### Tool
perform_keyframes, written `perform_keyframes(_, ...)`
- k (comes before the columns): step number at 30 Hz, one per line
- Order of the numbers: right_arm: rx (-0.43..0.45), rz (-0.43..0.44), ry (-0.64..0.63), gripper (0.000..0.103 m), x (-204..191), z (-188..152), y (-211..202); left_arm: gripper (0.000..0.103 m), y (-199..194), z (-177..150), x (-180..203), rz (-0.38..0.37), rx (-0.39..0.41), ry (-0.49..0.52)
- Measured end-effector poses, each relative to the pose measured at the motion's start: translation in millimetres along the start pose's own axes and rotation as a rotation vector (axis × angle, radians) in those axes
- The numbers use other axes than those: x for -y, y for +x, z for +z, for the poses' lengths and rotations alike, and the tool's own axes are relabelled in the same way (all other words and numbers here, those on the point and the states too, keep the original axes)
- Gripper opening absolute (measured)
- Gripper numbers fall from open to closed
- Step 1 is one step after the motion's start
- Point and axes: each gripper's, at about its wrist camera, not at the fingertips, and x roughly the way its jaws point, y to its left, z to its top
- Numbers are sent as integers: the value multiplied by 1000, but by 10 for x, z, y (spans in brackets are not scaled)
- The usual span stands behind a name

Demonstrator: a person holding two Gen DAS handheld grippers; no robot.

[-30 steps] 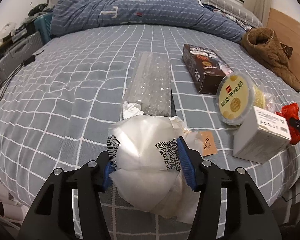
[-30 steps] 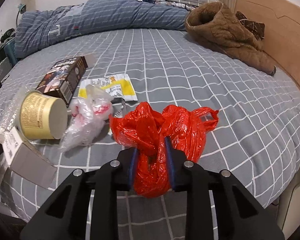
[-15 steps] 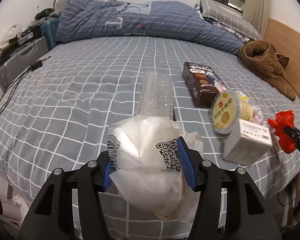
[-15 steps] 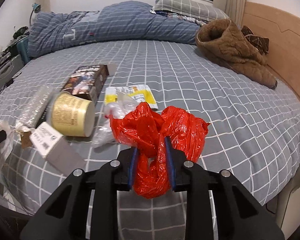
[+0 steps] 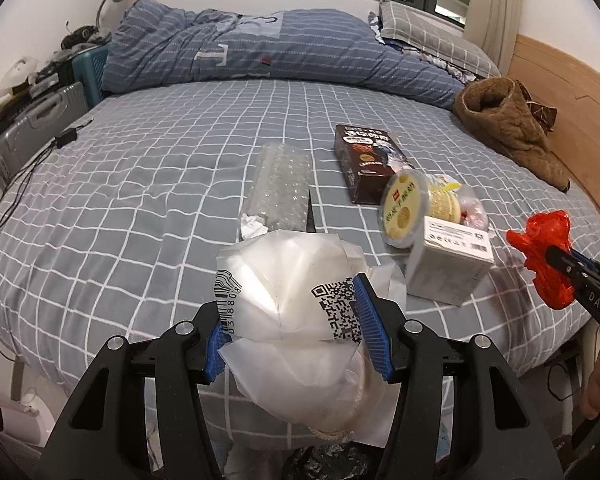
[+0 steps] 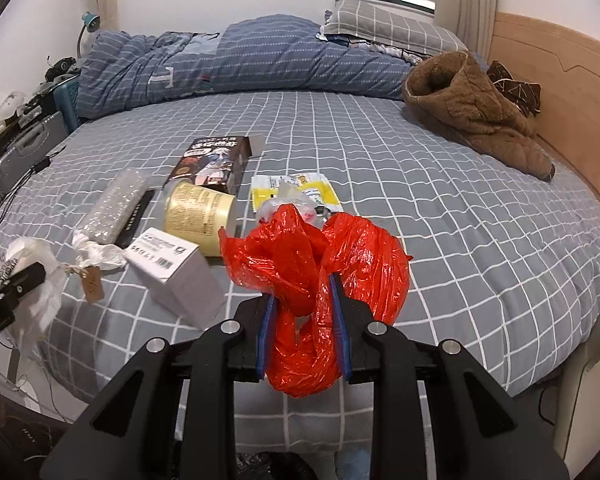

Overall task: Collect trash
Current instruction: 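Carry the white bag and red bag down toward the black trash bin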

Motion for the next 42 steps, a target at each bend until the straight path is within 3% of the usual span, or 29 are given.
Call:
perform_keyframes(26,5,56,-25,23,-359,-411,-633,54,-525,-449,124,-21,-26,-22)
perform_keyframes(42,27,75,-33,22,-535,-630,-1281,54,-1019,-701,176,-24,-22,-22)
